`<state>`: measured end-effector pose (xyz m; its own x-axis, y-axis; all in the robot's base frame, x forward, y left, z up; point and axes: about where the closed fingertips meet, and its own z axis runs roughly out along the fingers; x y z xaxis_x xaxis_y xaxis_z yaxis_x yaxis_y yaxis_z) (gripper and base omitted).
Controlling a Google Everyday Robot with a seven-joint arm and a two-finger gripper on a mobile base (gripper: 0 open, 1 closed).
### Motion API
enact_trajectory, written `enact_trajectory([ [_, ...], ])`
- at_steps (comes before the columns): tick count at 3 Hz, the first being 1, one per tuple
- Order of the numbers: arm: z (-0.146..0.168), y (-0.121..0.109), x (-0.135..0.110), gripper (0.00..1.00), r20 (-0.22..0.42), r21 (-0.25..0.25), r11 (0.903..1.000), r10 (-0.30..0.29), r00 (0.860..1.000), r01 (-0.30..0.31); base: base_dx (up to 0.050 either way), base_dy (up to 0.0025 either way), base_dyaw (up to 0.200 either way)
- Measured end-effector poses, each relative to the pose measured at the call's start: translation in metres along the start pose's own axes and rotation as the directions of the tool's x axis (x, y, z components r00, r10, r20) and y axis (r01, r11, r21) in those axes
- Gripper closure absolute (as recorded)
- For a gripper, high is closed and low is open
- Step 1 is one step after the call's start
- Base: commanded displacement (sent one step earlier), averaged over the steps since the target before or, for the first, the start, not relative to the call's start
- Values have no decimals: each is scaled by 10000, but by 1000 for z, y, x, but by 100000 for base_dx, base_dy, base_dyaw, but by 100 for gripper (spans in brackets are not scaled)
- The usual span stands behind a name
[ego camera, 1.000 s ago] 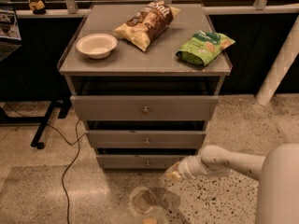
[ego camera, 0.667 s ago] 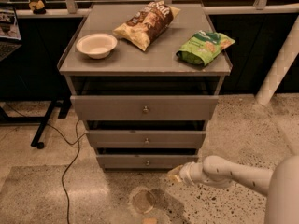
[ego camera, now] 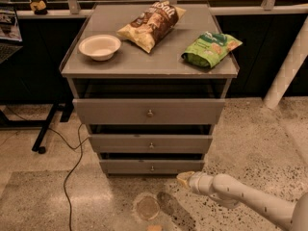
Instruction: Open bottom drawer
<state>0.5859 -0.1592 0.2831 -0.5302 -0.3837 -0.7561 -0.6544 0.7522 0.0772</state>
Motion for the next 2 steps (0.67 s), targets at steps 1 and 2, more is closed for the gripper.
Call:
enact_trajectory([
  [1, 16, -15, 0, 100, 437, -17, 9997, 239, 9988, -239, 0, 0, 0],
  [2, 54, -47, -26, 100, 776, -506, 9985, 264, 9966, -225, 0, 0, 0],
])
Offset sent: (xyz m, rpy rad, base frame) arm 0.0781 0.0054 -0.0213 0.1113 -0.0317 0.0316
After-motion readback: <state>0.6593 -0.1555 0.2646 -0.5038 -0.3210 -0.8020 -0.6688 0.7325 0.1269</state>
